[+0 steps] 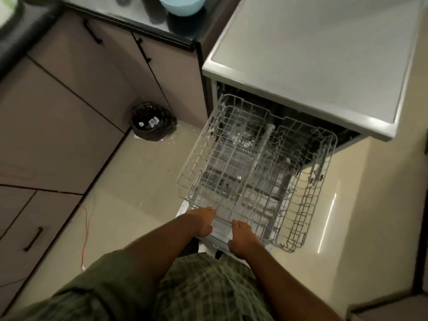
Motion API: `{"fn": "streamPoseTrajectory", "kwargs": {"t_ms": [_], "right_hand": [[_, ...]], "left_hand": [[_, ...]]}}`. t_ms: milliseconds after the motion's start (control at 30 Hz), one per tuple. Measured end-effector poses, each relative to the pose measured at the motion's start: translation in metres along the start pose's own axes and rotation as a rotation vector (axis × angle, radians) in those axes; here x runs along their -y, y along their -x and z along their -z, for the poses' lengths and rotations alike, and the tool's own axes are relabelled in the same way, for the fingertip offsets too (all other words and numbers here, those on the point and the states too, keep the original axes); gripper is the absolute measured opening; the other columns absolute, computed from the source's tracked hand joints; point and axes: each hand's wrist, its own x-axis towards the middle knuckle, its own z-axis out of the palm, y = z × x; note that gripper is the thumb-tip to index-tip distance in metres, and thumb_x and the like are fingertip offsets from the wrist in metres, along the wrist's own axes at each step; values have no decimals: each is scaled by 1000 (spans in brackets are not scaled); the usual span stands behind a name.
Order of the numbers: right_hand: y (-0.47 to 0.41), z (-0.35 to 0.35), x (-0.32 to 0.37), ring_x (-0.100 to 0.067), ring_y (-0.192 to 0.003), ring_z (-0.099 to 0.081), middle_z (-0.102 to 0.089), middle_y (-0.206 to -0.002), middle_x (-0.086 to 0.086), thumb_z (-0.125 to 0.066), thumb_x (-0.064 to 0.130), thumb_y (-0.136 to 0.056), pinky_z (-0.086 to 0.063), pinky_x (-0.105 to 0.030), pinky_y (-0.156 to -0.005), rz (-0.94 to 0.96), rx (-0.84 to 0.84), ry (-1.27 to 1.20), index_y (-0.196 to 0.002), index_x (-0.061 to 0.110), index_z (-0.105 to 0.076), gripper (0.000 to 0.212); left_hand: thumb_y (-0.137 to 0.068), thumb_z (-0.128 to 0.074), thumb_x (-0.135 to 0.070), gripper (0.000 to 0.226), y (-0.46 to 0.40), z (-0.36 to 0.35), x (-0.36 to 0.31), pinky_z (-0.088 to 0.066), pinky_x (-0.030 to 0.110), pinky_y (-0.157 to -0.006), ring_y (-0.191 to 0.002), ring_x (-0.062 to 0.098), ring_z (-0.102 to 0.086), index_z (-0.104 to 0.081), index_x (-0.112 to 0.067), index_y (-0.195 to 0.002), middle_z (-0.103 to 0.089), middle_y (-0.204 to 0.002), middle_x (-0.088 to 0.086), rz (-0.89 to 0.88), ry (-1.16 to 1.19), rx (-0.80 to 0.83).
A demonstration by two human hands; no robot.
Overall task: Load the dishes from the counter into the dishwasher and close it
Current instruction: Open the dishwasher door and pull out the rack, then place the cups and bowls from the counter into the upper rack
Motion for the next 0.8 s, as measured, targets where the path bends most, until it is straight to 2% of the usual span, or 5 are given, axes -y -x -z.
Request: {"fn": "streamPoseTrajectory", "kwargs": {"t_ms": [267,400,500,633,800], "right_hand": [[-10,43,41,-32,-158,-9,-10,-171,-15,-56,31,-98,-21,-46,-127,133,-173,110,-164,10,-7,84],[-11,72,75,-29,-160,-3,-3,-173,-12,-59,29,-98,-18,-46,-128,172,-293,146,-165,13,-2,90],[-10,88,104,-29,-160,-1,-1,-173,-13,-59,29,-97,-16,-46,-128,205,-369,193,-165,13,2,92],[-10,99,165,-29,-160,-2,-1,-173,-12,-61,26,-97,-14,-45,-126,223,-490,198,-165,15,-1,91],[-14,88,265,-28,-160,4,4,-173,-12,-57,25,-98,-9,-43,-127,266,-586,191,-165,16,0,89]], "left_hand": [[-106,-50,-36,82,34,-4,29,-24,40,-126,-159,31,-18,-1,-6,-165,-1,-173,16,33,110,-154],[-104,-51,-36,87,44,11,48,-29,41,-124,-158,33,-20,4,-9,-165,5,-173,14,44,82,-307],[-104,-51,-33,87,54,27,64,-22,41,-126,-159,32,-15,6,-10,-165,8,-173,15,42,55,-476],[-104,-51,-28,88,77,48,103,-8,38,-128,-161,26,1,11,-11,-165,16,-172,11,3,81,-637],[-103,-55,-27,92,117,57,187,-6,38,-129,-160,23,11,12,-10,-164,19,-172,8,-19,77,-731]]}}
